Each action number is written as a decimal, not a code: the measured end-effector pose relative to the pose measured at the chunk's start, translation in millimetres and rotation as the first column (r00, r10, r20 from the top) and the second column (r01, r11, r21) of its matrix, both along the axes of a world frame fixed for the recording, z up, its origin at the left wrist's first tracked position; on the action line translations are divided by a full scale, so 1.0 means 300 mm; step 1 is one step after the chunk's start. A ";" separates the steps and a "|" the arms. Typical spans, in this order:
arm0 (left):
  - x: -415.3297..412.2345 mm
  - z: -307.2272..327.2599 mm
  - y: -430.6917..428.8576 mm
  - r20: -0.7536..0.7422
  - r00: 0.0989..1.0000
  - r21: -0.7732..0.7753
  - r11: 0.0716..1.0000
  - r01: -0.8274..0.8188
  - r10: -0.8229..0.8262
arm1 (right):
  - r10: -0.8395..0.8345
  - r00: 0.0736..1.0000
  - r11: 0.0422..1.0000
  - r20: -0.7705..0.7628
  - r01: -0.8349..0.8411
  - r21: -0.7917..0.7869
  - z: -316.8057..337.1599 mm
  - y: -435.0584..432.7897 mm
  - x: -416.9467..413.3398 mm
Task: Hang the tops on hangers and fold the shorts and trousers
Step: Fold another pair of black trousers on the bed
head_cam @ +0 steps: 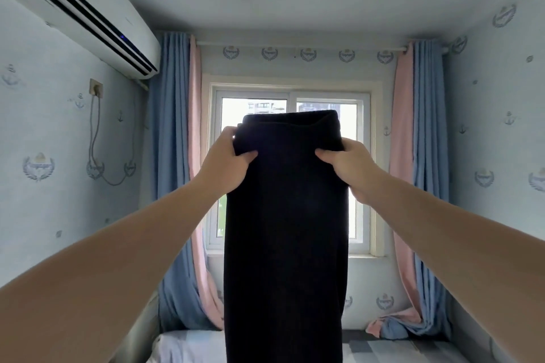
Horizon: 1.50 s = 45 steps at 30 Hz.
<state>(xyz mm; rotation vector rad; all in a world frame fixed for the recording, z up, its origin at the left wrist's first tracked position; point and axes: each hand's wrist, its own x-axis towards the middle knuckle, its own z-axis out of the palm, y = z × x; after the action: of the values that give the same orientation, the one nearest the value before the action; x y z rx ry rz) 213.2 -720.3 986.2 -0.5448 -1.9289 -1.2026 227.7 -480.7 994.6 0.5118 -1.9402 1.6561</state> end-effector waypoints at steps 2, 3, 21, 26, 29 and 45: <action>0.077 -0.039 -0.002 0.058 0.998 -0.009 1.000 0.011 -0.010 | 0.000 1.000 1.000 0.009 0.000 0.002 -0.044 0.002 0.072; 0.108 -0.054 -0.005 0.082 0.996 -0.015 1.000 0.019 -0.018 | 0.000 1.000 1.000 0.015 0.000 0.001 -0.063 0.002 0.103; 0.068 -0.283 -0.123 0.313 0.946 0.059 0.996 0.066 -0.081 | 0.026 0.986 1.000 0.166 -0.028 0.007 -0.262 -0.099 0.020; -0.195 -0.470 -0.202 0.399 0.911 0.130 0.990 0.054 -0.102 | 0.030 0.968 0.999 0.248 -0.036 0.020 -0.435 -0.183 -0.257; -0.428 -0.654 -0.262 0.469 0.872 0.182 0.981 0.059 -0.140 | 0.032 0.941 0.999 0.336 -0.044 0.029 -0.606 -0.246 -0.496; -1.817 -2.528 -0.572 0.845 0.531 0.088 0.965 -0.247 0.059 | -0.099 0.618 0.984 0.780 -0.053 0.167 -2.447 -0.642 -1.969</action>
<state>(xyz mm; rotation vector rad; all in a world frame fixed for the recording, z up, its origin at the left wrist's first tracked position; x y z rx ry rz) -331.9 -891.8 227.7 0.4419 -2.5063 -1.6967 -363.1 -673.3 260.5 -0.2797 -2.7090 1.8793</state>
